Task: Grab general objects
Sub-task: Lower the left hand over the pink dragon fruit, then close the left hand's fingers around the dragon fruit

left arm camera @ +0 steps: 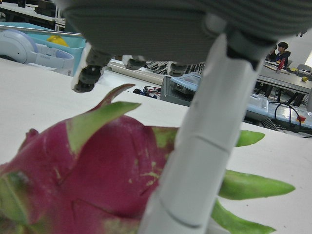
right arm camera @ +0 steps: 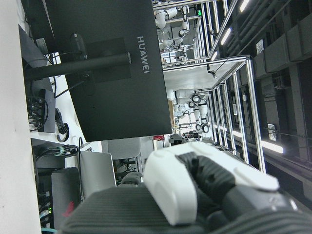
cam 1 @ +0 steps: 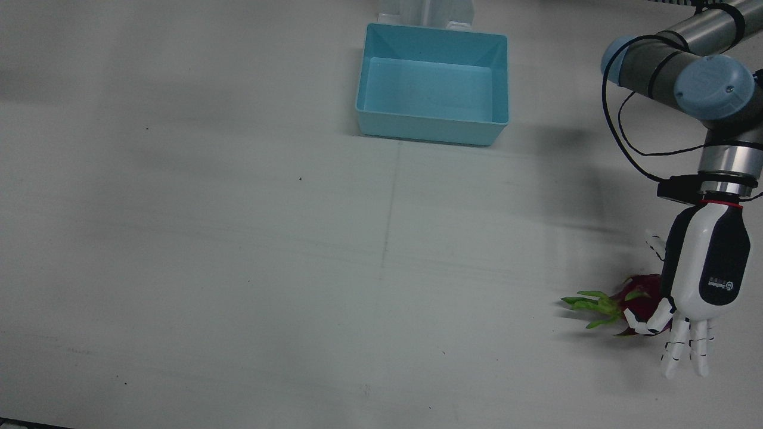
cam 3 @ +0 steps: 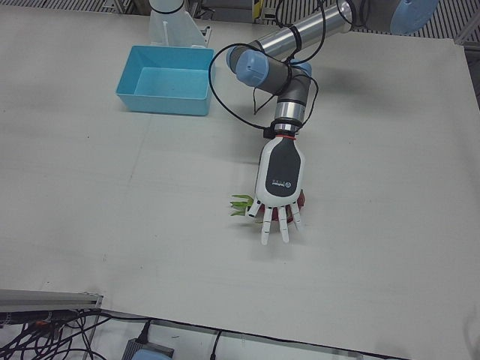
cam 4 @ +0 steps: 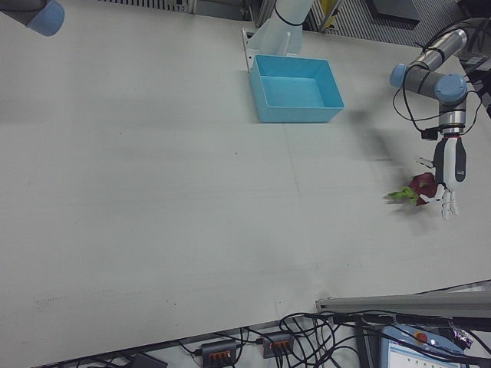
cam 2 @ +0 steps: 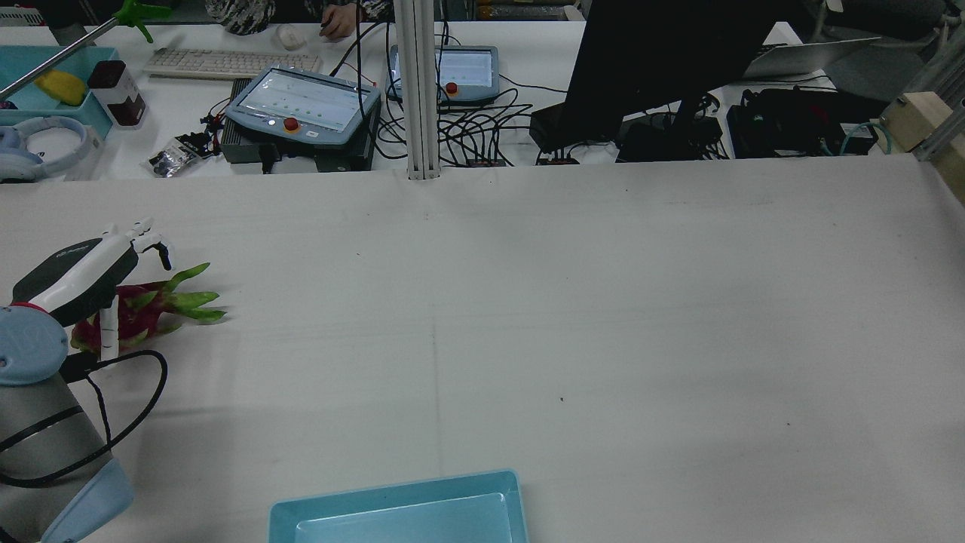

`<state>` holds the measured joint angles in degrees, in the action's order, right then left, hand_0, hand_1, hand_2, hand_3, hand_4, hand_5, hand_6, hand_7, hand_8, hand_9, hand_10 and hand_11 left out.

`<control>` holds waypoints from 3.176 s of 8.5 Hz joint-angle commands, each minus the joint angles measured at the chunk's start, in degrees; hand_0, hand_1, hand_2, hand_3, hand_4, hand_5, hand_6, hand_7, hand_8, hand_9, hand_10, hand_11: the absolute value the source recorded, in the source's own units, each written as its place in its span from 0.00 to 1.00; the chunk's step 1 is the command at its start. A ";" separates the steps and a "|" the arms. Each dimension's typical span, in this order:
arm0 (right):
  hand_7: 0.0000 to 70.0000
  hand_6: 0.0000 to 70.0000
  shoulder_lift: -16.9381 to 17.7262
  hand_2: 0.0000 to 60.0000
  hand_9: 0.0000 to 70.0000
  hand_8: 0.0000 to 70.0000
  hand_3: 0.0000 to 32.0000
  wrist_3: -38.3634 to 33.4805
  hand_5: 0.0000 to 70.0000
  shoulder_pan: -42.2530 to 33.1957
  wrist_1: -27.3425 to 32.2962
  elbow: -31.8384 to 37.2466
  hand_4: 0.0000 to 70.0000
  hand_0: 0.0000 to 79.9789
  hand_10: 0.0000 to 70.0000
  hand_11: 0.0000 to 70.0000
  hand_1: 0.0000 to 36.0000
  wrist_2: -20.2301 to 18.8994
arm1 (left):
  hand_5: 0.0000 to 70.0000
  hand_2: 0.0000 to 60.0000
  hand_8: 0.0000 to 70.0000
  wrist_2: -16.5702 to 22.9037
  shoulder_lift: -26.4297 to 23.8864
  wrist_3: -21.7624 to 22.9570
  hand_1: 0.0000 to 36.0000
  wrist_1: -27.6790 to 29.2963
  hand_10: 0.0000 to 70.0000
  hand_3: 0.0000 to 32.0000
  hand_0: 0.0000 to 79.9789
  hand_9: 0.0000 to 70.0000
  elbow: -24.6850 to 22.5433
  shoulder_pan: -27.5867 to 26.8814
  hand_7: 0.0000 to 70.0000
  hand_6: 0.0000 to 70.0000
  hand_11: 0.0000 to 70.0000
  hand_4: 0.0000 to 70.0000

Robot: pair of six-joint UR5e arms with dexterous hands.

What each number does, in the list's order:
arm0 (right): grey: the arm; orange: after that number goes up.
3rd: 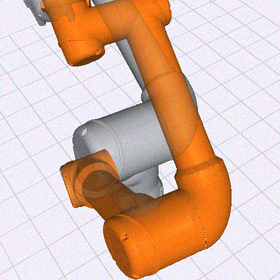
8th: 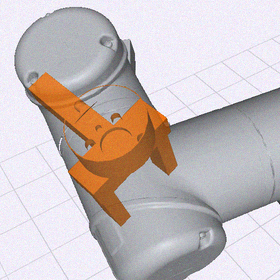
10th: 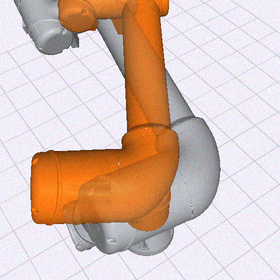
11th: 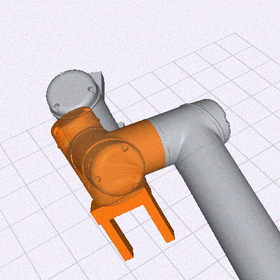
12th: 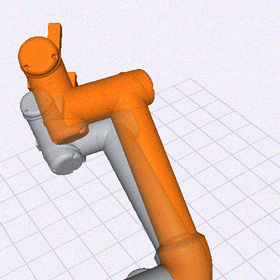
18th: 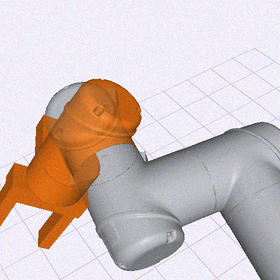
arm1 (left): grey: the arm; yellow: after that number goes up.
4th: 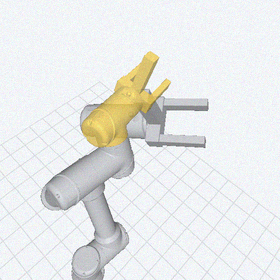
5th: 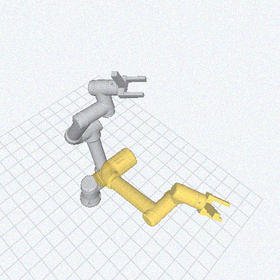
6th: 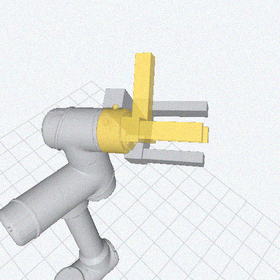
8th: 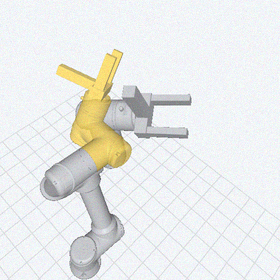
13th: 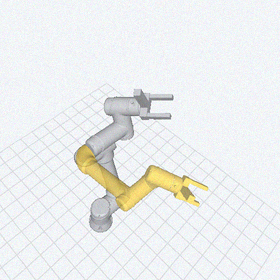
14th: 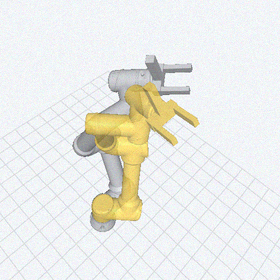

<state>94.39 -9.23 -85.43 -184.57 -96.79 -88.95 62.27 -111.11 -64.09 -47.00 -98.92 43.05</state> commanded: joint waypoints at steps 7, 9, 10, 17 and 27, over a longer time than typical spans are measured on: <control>0.00 0.00 0.00 0.00 0.00 0.00 0.00 0.00 0.00 0.00 0.00 0.02 0.00 0.00 0.00 0.00 0.00 0.00 | 0.94 0.05 0.12 -1.54 1.33 -0.42 1.00 1.38 0.00 1.00 1.00 0.00 4.43 -2.09 0.08 0.00 0.00 0.00; 0.00 0.00 0.00 0.00 0.00 0.00 0.00 0.00 0.00 0.00 0.00 0.02 0.00 0.00 0.00 0.00 0.00 0.00 | 0.95 0.06 0.12 -1.62 1.42 -0.51 1.00 1.38 0.00 1.00 1.00 0.00 4.43 -2.09 0.07 0.00 0.00 0.00; 0.00 0.00 0.00 0.00 0.00 0.00 0.00 0.00 0.00 0.00 0.00 0.02 0.00 0.00 0.00 0.00 0.00 0.00 | 0.95 0.05 0.12 -1.97 1.34 -0.51 1.00 1.38 0.00 1.00 1.00 0.00 4.61 -2.09 0.08 0.00 0.00 0.00; 0.00 0.00 0.00 0.00 0.00 0.00 0.00 0.00 0.00 0.00 0.00 -0.07 0.00 0.00 0.00 0.00 0.00 0.00 | 1.00 0.24 0.45 -6.46 3.09 -0.24 0.88 1.92 0.33 0.55 1.00 0.44 4.43 -4.64 0.80 0.30 0.52 0.04; 0.00 0.00 0.00 0.00 0.00 0.00 0.00 0.00 0.00 0.00 0.00 -0.07 0.00 0.00 0.00 0.00 0.00 0.00 | 1.00 1.00 1.00 37.85 -6.70 0.98 1.00 10.70 0.92 0.00 1.00 1.00 -7.08 6.87 1.00 1.00 1.00 0.49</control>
<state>94.39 -9.23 -85.43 -184.63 -96.86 -88.96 81.96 -110.64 -63.50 -40.66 -106.08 46.26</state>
